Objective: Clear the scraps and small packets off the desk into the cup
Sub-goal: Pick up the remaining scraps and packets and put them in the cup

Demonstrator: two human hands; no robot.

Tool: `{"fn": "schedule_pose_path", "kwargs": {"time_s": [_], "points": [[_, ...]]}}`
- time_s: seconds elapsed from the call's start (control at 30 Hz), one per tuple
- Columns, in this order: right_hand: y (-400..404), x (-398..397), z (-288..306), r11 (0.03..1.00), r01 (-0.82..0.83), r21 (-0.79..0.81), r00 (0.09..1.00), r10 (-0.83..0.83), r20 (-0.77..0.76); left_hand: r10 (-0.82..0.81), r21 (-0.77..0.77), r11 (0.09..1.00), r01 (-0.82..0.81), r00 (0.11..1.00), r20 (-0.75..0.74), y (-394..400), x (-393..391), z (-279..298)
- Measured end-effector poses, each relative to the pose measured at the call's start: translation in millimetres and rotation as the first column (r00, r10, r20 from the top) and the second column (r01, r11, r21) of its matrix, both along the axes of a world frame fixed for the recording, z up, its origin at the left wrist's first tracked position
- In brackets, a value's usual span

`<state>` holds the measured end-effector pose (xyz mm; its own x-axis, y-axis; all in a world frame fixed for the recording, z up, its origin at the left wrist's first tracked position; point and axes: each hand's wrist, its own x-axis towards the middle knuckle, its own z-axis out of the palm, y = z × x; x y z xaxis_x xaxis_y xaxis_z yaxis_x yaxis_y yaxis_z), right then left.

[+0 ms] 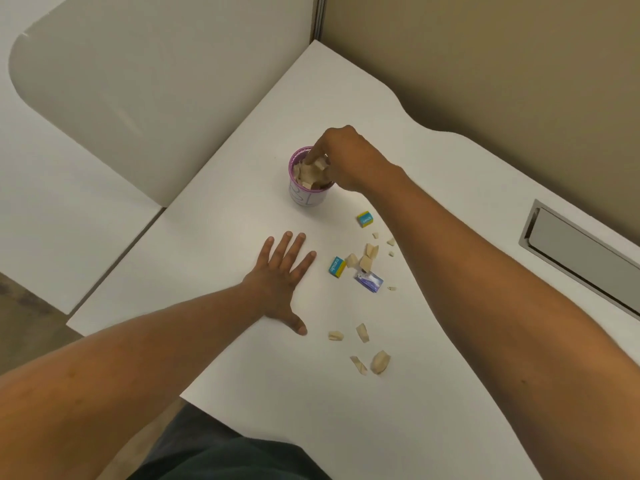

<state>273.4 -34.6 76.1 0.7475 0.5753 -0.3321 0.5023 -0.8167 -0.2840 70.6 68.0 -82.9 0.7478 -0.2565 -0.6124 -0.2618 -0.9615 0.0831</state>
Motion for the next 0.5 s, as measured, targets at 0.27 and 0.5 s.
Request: {"fn": "schedule_pose_path", "kwargs": {"time_s": [0.27,0.5], "points": [[-82.0,1.2,12.4,0.927,0.284,0.245,0.955,-0.251,-0.156,0.018,0.006,1.0,-0.018,1.0,-0.006,-0.2,1.5,-1.6],[-157.8,-72.2,-86.3,0.843,0.536,-0.05,0.836,-0.538,-0.103,0.036,0.003,0.999,-0.036,0.999,-0.011,-0.7,2.0,-0.3]]}}
